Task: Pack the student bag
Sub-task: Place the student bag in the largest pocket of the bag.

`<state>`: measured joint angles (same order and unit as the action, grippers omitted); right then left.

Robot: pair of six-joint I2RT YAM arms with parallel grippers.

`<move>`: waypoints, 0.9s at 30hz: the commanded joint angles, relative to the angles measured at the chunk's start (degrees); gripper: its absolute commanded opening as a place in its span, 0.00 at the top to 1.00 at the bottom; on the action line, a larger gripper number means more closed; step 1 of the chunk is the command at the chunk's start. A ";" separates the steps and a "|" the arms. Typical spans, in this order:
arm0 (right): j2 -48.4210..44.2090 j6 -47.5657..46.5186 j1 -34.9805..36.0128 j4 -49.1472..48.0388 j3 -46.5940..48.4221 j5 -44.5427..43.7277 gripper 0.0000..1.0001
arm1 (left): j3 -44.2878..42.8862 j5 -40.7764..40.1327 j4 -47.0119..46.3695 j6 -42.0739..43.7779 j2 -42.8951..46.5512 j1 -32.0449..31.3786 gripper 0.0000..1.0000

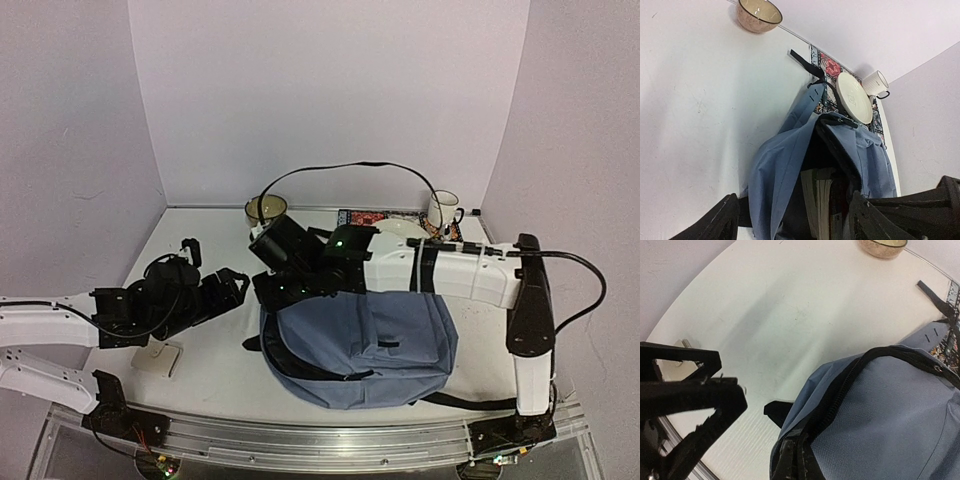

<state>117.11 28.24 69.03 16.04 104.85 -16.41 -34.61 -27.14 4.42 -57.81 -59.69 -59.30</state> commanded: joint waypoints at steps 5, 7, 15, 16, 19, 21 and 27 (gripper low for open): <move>3.22 -1.52 -2.37 -3.20 4.82 5.45 0.78 | -0.68 3.86 4.32 8.44 3.80 0.14 0.21; 1.05 -1.07 -2.40 -3.20 2.75 5.78 0.69 | -1.57 6.52 4.22 9.72 2.85 0.07 0.21; -15.78 4.04 -2.65 -3.20 -17.08 1.41 0.46 | -6.75 11.90 4.74 13.05 -3.64 -3.88 0.20; -18.16 4.78 -2.81 -3.12 -19.90 0.80 0.45 | -7.39 11.66 5.18 13.17 -4.25 -4.55 0.20; -23.97 8.09 -3.41 -2.71 -28.53 -0.19 0.41 | -9.15 10.36 7.60 13.39 -4.54 -5.51 0.21; -27.79 10.41 -3.76 -2.59 -33.34 -0.58 0.39 | -10.02 9.51 9.48 13.74 -3.99 -5.91 0.23; -34.44 15.61 -4.25 -2.41 -43.94 0.82 0.37 | -14.25 9.43 13.39 14.31 -7.15 -10.44 0.25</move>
<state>85.34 38.81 65.13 11.97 65.90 -14.96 -43.59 -16.97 14.50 -44.87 -64.68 -66.28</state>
